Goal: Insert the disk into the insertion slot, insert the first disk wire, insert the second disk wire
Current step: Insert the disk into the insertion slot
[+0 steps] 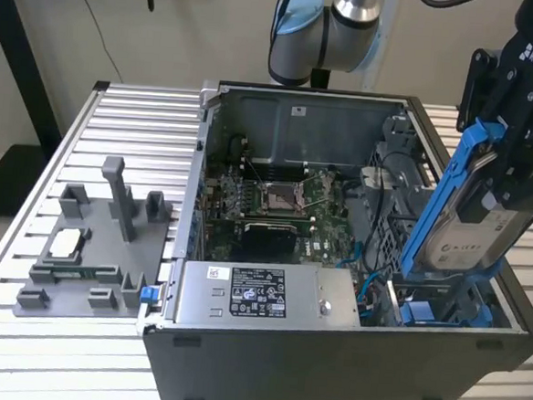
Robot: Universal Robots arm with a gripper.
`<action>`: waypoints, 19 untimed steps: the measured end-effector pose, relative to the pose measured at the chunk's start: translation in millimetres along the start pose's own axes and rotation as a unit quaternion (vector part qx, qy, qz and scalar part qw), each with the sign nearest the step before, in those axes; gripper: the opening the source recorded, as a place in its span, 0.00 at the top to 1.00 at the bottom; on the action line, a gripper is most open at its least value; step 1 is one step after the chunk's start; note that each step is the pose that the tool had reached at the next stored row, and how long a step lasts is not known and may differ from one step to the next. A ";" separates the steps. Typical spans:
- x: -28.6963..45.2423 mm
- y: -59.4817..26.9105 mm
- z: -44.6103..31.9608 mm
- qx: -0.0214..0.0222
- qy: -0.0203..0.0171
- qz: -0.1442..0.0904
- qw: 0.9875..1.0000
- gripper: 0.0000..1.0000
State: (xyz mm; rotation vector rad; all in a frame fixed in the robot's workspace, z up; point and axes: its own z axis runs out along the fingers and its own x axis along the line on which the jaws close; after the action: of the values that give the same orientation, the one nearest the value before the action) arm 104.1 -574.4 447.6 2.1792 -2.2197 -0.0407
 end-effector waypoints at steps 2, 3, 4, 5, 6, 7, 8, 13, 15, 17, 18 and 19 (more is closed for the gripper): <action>0.0 -0.9 3.6 0.000 0.000 0.000 1.000 1.00; -0.1 -1.7 5.4 0.000 0.000 0.000 1.000 1.00; -0.1 -2.5 7.2 0.000 0.000 0.000 1.000 1.00; -0.1 -3.4 8.9 0.000 0.000 0.000 1.000 1.00; -0.1 -4.1 10.8 0.000 0.000 0.000 1.000 1.00; -0.1 -4.6 12.5 0.000 0.000 0.000 1.000 1.00; -0.1 -4.9 14.4 0.000 0.000 0.000 1.000 1.00; -0.2 -7.5 23.3 0.000 0.000 0.000 1.000 1.00; -0.2 -8.2 26.9 0.000 0.000 0.000 1.000 1.00; -0.3 -8.3 29.4 0.000 0.000 0.000 1.000 1.00; -0.3 -8.4 30.6 0.000 0.000 0.000 1.000 1.00; -0.2 -8.5 32.0 0.000 0.000 0.000 1.000 1.00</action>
State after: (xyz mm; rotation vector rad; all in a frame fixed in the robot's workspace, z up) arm 111.3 -574.4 415.3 2.1791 -2.2192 -0.0413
